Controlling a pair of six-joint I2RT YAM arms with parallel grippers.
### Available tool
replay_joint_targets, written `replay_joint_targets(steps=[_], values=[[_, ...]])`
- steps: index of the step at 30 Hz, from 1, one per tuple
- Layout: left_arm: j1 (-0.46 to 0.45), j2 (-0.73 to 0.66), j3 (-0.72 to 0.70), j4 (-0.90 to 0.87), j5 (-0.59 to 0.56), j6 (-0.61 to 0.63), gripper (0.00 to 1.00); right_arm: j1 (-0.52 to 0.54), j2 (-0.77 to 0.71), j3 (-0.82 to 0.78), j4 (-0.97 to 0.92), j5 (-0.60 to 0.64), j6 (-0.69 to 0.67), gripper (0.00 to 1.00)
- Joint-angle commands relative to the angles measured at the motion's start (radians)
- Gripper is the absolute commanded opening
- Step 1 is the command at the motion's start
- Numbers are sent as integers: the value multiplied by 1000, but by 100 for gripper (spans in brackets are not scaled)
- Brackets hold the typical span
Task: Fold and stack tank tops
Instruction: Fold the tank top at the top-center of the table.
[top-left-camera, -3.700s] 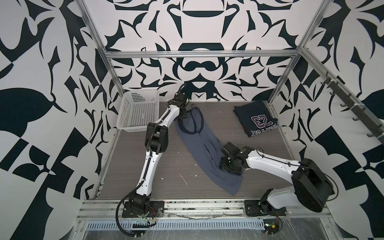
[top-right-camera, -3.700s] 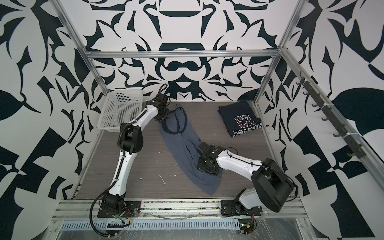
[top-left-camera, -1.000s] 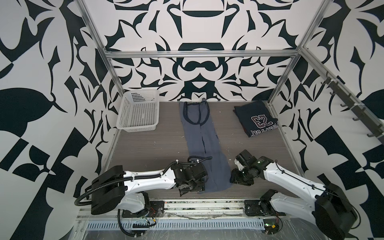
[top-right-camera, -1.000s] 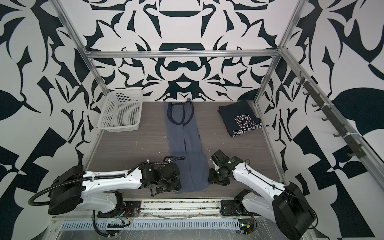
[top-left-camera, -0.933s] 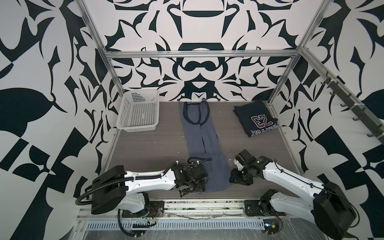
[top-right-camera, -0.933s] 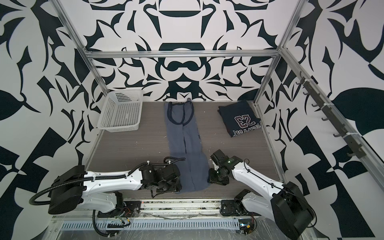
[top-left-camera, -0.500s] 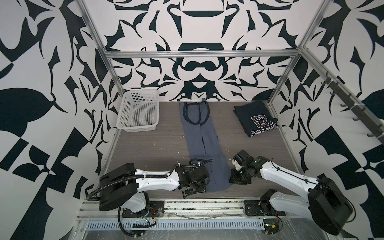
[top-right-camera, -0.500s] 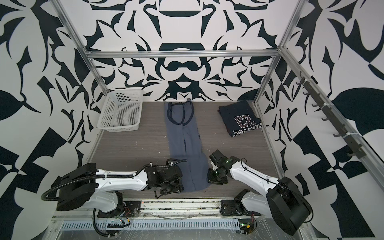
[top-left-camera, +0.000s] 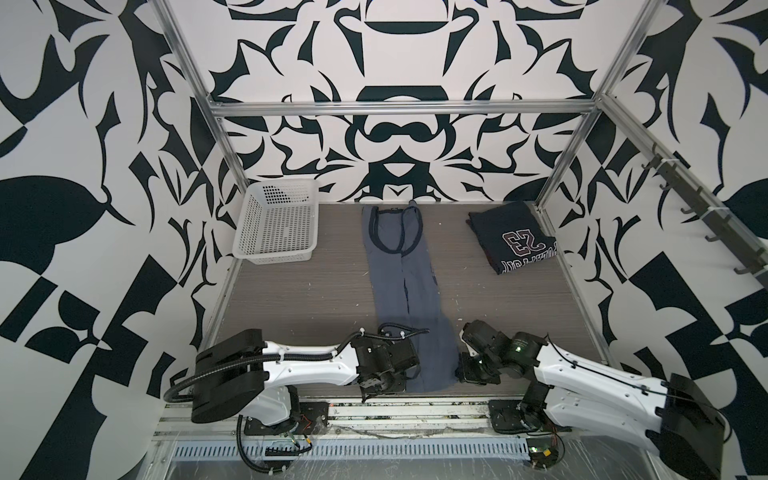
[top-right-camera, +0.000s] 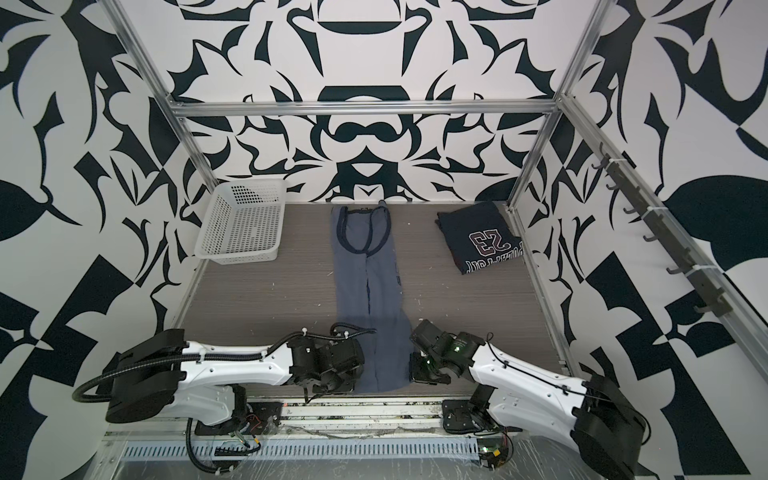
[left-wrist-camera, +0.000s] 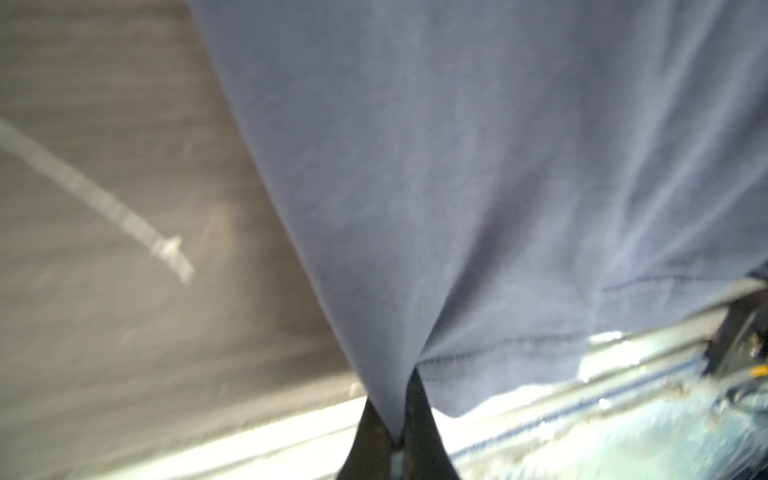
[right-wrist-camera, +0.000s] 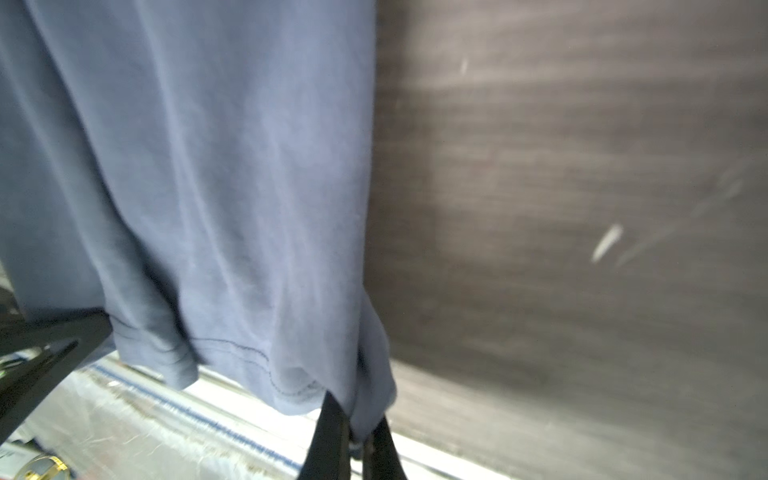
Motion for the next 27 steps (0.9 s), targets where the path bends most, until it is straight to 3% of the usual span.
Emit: replay_joint_targets(steps=[1, 4, 7, 10, 15, 21, 27], values=[[-12, -100, 36, -184, -52, -26, 6, 16, -36, 36, -65, 52, 95, 0], [38, -195, 70, -232, -100, -3, 6, 15, -33, 134, -91, 67, 91, 0], [169, -234, 89, -202, -62, 63, 6, -5, 8, 260, -102, 100, 47, 0], [305, -217, 129, -168, -20, 148, 7, -102, 93, 384, -123, 107, -57, 0], [505, -76, 258, -144, 39, 294, 8, -316, 284, 540, -41, 35, -219, 0], [687, 132, 436, -116, 75, 429, 7, -423, 564, 759, 21, 1, -339, 0], [801, 309, 567, -56, 115, 486, 8, -481, 798, 962, 18, -28, -398, 0]])
